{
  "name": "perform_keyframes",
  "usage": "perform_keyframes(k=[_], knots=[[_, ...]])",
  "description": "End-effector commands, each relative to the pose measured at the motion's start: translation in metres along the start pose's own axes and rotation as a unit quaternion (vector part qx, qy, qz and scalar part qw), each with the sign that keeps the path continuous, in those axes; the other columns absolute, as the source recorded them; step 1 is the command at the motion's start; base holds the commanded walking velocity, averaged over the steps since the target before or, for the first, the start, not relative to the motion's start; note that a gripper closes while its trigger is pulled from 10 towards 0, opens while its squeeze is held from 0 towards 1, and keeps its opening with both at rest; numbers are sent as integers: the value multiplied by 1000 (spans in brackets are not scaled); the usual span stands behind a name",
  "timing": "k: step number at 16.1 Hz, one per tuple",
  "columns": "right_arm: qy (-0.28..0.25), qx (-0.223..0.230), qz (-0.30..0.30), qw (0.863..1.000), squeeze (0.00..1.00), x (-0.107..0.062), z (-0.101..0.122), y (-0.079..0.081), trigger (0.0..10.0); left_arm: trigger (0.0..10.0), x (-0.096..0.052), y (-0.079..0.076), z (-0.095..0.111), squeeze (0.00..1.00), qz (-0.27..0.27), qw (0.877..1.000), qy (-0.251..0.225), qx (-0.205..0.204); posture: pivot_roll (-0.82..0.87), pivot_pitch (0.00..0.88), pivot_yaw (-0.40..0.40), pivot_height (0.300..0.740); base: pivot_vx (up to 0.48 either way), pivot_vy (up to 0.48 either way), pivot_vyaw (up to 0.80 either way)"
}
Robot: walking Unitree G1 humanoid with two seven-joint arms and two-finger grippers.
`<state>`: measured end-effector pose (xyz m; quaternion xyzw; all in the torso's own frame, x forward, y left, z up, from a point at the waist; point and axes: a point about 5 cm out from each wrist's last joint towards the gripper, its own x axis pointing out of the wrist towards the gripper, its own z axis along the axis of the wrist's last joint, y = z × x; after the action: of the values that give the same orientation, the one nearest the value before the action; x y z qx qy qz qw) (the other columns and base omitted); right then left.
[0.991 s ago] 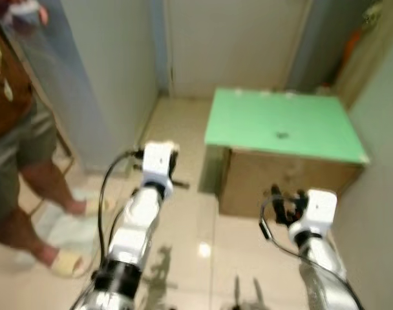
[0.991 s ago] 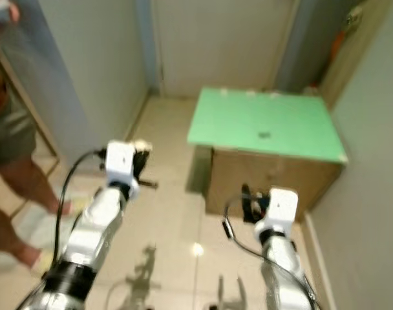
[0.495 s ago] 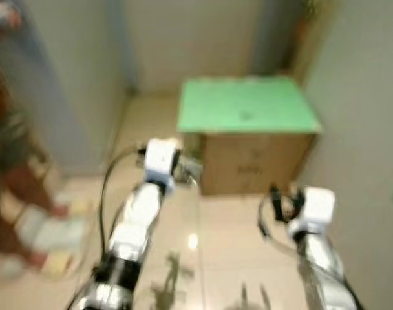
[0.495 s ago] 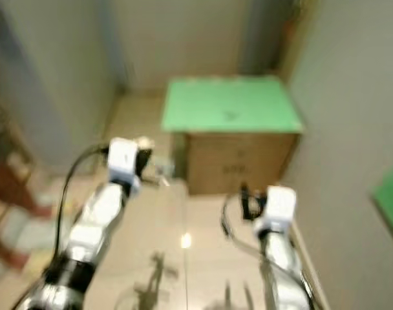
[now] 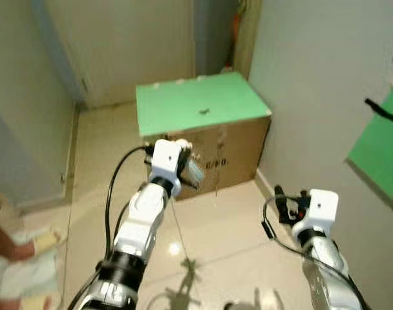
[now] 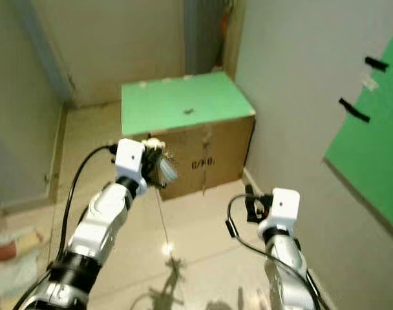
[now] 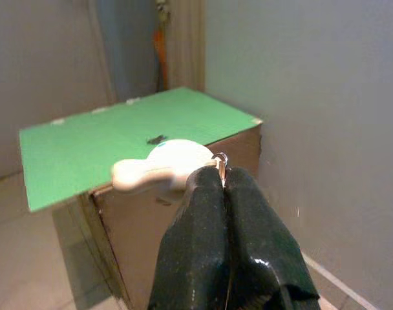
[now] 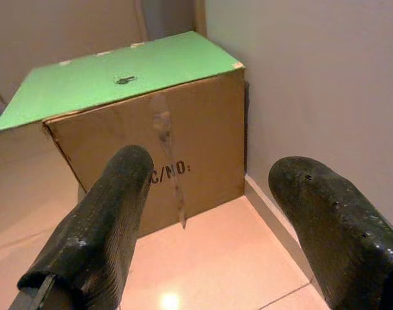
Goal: Hang keys on a hook
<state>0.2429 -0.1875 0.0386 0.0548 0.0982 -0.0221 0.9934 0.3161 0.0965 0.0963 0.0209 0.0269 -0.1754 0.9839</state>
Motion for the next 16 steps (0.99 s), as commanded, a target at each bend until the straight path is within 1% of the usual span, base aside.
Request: perform_keyframes(k=[1, 3, 6, 14, 15, 16], knots=[[1, 1, 4, 1000, 0, -1, -2, 4, 10000, 10000, -1, 5, 0, 0, -1, 1000, 0, 5, -154, 0, 41, 740, 0, 461, -719], [3, 2, -1, 1000, 0, 0, -3, 1, 10000, 10000, -1, 3, 0, 0, -17, 1000, -3, 1, -154, 0, 42, 740, 0, 469, -706], [5, 1, -5, 1000, 0, -1, -5, 0, 10000, 10000, 0, 5, 1, 0, -24, 1000, -5, -9, -156, 0, 44, 740, 0, 480, -700], [6, 1, -10, 1000, 0, -2, -6, 0, 10000, 10000, 3, 8, 2, 0, -27, 1000, -3, -13, -169, 0, 52, 740, 0, 480, -700], [7, -1, -12, 1000, 0, -2, -6, -1, 10000, 10000, 3, 8, 1, 0, -27, 1000, -3, -9, -169, 0, 52, 740, 0, 480, -725], [9, -15, -12, 1000, 0, -4, -9, -1, 10000, 10000, 5, 7, -3, 0, -17, 1000, 17, 18, -179, 0, 55, 740, 0, 394, 0]])
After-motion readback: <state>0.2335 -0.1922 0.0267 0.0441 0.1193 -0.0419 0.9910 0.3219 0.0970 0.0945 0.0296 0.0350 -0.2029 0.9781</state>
